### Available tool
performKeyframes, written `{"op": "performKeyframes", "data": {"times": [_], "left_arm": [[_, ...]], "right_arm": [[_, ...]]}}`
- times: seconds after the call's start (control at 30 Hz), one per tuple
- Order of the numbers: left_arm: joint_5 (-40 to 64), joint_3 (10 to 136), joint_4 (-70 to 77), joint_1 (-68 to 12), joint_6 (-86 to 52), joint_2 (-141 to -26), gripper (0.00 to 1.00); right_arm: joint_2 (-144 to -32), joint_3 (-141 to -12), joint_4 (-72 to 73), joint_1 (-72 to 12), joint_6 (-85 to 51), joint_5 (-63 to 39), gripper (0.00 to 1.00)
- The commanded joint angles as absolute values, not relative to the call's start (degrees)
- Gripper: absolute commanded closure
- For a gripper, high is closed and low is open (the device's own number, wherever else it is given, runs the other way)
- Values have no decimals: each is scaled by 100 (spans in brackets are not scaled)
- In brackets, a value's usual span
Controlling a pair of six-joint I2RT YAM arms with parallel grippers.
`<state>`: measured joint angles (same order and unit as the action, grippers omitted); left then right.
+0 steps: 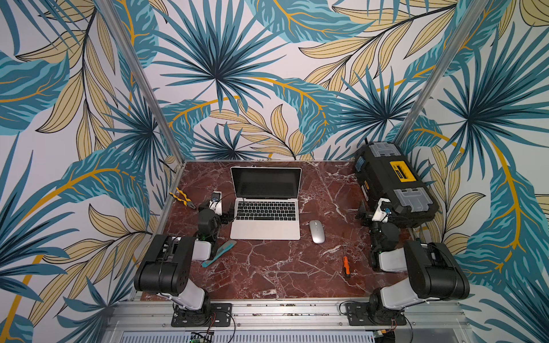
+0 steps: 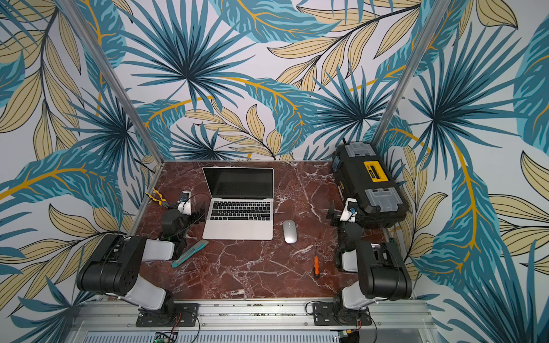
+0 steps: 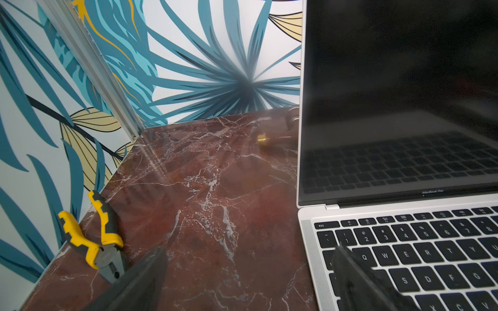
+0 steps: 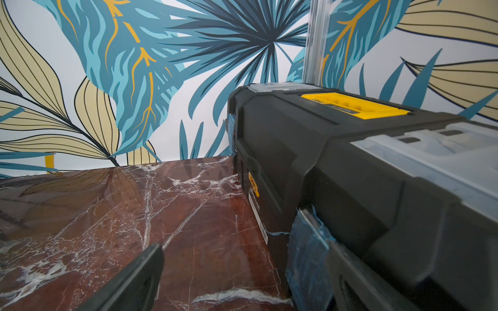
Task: Remove the wireless mouse receiver from the laptop
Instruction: Reset both arms
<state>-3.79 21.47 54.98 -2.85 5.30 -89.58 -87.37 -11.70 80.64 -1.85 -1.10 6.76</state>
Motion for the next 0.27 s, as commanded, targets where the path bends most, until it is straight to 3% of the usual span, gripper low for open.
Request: {"op": "performKeyframes", "data": {"times": [0.0,0.23], "left_arm": [[-338,2158,5498,-290,487,-8956,0],[-334,2149,5510,-290,492,-8956,0]], "right_arm": [[-8710,-1154,7870,-123,-202,761,1],[-8715,-1157,7870,-123,-202,763,1]]}}
